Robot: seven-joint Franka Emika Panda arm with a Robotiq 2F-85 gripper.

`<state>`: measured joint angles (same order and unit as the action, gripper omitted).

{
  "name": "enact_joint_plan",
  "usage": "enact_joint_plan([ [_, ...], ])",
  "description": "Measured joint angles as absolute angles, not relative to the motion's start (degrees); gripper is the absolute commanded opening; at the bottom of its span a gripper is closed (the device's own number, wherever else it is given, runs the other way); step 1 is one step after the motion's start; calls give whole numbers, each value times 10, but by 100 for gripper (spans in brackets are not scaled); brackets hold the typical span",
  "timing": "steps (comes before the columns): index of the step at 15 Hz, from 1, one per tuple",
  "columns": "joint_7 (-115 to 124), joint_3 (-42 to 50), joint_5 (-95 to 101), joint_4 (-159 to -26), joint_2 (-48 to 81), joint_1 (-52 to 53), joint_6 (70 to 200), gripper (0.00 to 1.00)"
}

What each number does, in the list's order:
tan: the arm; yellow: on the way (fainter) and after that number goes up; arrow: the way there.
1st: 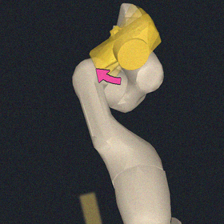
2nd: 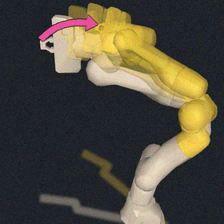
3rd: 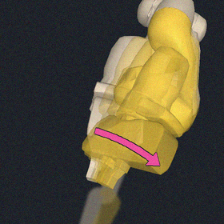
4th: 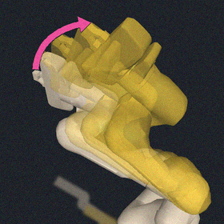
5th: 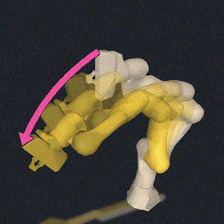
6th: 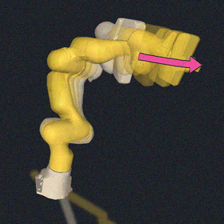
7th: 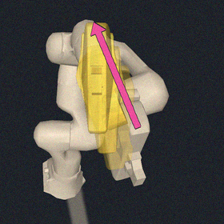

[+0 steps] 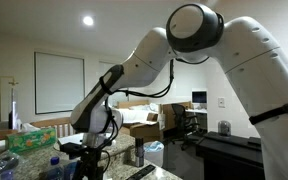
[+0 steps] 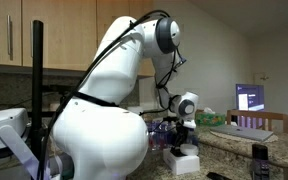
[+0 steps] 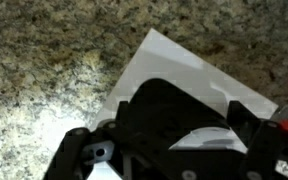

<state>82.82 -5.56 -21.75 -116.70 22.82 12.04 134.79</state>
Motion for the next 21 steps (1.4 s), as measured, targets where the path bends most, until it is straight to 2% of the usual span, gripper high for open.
enact_joint_plan([
  [10,904,66,-215,-1182,229,42,1352,100],
  [15,917,59,-216,-1174,227,30,1352,100],
  [21,923,28,-187,-1168,224,68,1352,100],
])
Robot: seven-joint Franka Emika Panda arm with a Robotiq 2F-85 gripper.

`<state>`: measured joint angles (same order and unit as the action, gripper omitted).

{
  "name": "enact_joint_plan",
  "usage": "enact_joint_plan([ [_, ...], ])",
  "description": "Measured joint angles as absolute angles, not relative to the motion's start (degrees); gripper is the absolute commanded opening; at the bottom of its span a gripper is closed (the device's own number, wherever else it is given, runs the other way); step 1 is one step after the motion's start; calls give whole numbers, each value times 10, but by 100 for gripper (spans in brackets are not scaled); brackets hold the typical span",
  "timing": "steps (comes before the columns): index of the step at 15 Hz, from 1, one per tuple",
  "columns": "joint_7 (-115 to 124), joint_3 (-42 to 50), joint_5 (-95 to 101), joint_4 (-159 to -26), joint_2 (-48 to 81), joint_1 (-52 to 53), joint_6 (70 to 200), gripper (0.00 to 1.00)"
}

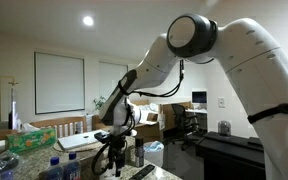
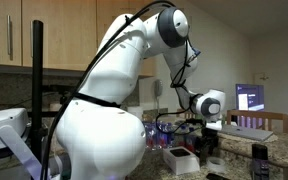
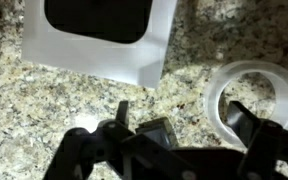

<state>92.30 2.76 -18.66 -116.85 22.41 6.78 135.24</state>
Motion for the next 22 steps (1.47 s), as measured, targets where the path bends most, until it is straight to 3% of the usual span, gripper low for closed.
enact_joint_plan([
  [12,1055,53,-79,-1097,313,106,1377,98],
  [13,1064,58,-73,-1091,319,107,1377,73],
  [14,1069,61,-69,-1086,325,107,1377,73],
  [22,1082,79,-65,-1073,347,106,1377,20],
])
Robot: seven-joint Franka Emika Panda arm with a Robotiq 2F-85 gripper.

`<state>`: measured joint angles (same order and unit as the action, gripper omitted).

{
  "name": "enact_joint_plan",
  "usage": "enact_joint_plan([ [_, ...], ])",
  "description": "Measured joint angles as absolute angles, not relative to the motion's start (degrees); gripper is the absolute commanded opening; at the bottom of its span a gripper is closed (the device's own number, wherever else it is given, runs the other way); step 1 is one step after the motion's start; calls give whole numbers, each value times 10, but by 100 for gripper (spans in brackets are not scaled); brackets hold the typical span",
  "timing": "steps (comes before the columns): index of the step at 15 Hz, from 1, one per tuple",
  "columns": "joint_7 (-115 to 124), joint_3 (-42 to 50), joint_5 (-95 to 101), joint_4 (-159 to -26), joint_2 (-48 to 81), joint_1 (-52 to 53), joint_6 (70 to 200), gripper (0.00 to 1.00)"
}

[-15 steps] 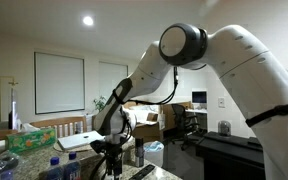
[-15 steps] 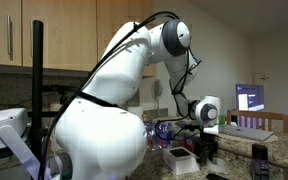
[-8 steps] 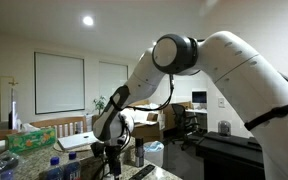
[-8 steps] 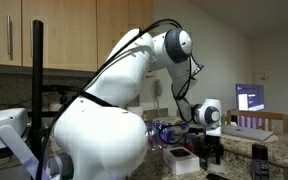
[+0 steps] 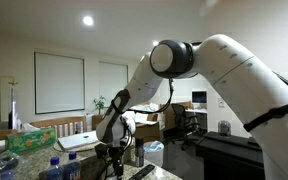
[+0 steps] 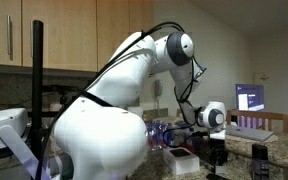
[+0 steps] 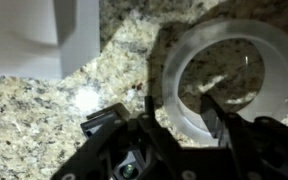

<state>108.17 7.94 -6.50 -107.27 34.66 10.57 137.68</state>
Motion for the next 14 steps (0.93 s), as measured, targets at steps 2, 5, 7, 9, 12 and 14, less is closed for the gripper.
enact_joint_plan([
  [2,1090,87,-65,-1072,347,105,1376,9],
  [5,1095,97,-65,-1072,347,100,1373,5],
  [7,1096,103,-65,-1072,346,95,1372,40],
  [9,1096,106,-65,-1072,347,89,1371,46],
  [12,1096,106,-65,-1073,347,80,1370,65],
  [14,1096,101,-67,-1072,346,78,1370,77],
])
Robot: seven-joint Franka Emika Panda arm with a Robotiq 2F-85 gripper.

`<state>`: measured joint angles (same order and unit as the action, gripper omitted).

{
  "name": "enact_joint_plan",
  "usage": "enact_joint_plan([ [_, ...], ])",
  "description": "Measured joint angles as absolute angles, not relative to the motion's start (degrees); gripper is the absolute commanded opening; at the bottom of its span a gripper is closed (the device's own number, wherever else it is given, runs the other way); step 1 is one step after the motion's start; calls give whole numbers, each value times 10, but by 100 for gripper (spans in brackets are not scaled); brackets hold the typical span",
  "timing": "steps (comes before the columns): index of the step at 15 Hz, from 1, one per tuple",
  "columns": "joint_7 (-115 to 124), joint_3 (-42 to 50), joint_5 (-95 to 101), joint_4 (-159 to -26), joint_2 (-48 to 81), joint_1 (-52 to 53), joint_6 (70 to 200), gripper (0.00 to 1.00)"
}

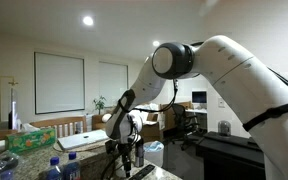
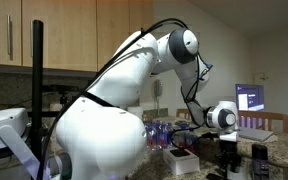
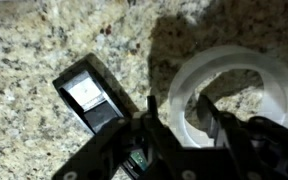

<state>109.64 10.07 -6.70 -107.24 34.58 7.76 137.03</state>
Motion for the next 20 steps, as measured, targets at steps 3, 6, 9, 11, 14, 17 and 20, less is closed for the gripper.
enact_joint_plan([
  [3,1096,81,-69,-1070,337,78,1373,96],
  [6,1099,71,-68,-1070,319,90,1374,100],
  [9,1133,71,-68,-1084,293,99,1375,100],
  [11,1161,72,-69,-1116,270,98,1381,100],
  [14,1186,70,-82,-1189,226,94,1407,100],
  [17,1204,62,-96,-1275,178,93,1445,100],
  [20,1238,58,-95,-1352,131,93,1480,100],
])
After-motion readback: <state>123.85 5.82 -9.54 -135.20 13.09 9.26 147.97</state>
